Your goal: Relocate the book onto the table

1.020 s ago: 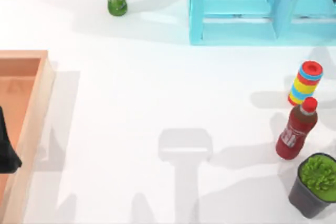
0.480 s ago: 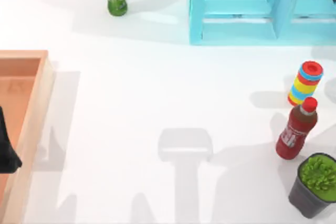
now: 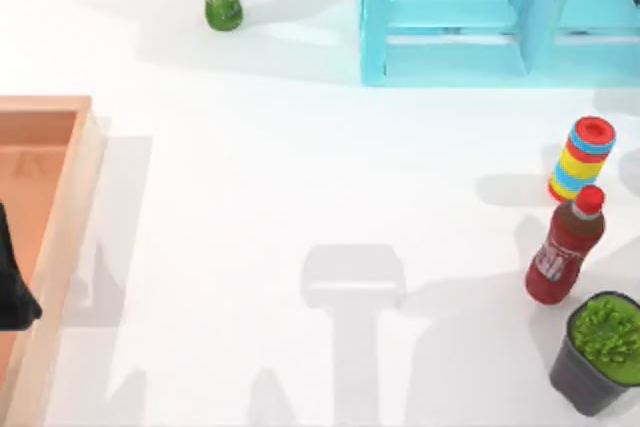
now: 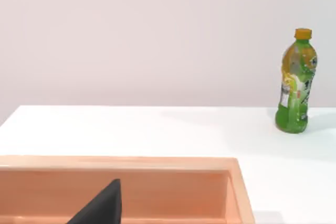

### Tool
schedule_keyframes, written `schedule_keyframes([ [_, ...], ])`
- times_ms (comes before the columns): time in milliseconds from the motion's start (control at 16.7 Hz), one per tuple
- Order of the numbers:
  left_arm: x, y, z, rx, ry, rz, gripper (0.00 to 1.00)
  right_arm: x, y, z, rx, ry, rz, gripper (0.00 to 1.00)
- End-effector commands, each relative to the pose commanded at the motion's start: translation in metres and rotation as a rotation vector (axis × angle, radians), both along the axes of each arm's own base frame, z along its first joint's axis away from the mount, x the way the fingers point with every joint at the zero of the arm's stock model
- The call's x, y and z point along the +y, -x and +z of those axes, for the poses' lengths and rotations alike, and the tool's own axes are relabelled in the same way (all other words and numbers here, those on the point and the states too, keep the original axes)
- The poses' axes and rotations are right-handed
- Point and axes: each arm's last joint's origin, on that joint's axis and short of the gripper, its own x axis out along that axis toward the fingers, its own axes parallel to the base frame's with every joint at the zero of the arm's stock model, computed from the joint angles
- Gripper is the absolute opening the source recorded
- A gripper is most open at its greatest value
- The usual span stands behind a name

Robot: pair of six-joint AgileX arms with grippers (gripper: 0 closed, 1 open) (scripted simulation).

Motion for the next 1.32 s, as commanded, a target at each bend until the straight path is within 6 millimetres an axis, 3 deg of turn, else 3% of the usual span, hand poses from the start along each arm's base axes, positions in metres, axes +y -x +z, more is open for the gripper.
schedule_keyframes([
  [540,0.0,0.0,0.0,0.0,0.0,0.0,1.0,0.0,0.0,0.0,0.0,0.0,0.0,0.02],
  [1140,0.0,0.0,0.0,0.0,0.0,0.0,1.0,-0.002,0.001,0.001,0.0,-0.001,-0.004,0.0],
  [1320,0.0,0.0,0.0,0.0,0.0,0.0,1.0,-0.011,0.012,0.015,0.023,-0.01,-0.015,0.0],
])
